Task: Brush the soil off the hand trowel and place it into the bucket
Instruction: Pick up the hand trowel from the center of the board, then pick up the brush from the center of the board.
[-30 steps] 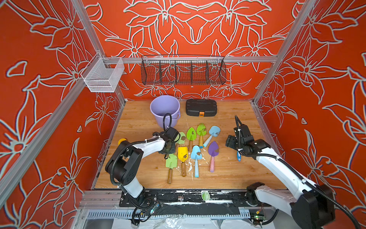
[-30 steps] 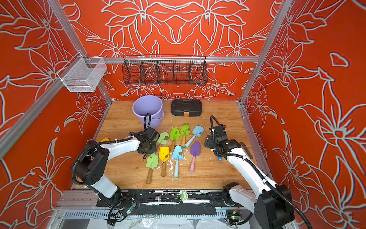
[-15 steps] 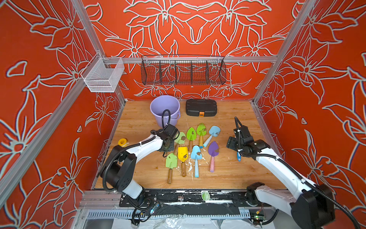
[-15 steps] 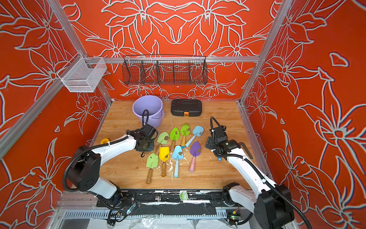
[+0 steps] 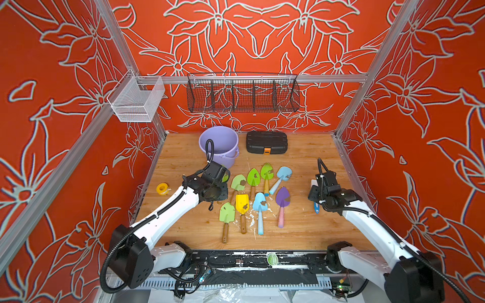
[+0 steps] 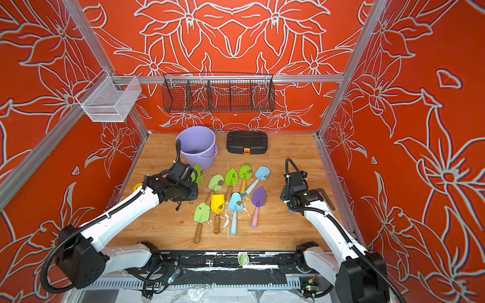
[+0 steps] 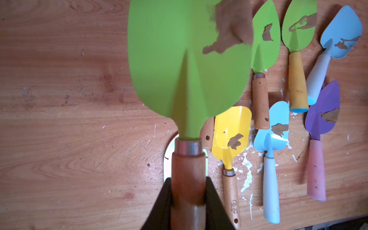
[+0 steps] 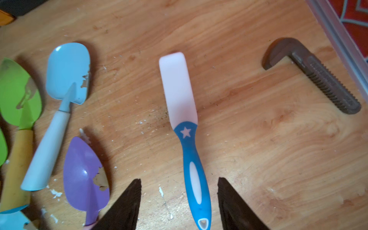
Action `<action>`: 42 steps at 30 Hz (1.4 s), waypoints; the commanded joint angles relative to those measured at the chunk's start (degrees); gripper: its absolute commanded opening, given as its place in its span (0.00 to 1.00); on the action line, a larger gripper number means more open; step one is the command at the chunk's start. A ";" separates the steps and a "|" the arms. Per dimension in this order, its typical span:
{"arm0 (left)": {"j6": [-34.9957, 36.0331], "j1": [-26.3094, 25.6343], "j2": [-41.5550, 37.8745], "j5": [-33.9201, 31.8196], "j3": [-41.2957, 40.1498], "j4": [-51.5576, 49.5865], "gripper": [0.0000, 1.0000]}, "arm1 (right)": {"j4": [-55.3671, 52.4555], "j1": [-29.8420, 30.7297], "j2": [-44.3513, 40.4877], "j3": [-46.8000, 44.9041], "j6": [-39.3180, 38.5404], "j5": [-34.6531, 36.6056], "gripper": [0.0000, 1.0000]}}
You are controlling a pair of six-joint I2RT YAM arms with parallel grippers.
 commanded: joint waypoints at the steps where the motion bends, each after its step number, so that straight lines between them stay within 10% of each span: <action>1: 0.54 -0.20 1.06 2.28 0.25 1.34 0.00 | 2.38 -0.84 0.64 -2.63 0.14 -2.23 0.60; 27: 1.35 -0.20 4.97 5.23 0.07 5.62 0.00 | 11.33 -7.16 12.50 -3.60 -1.61 -7.77 0.40; 42: 1.68 -0.20 7.32 6.28 0.92 6.17 0.00 | 12.46 -8.25 9.22 -4.35 -2.37 -8.08 0.44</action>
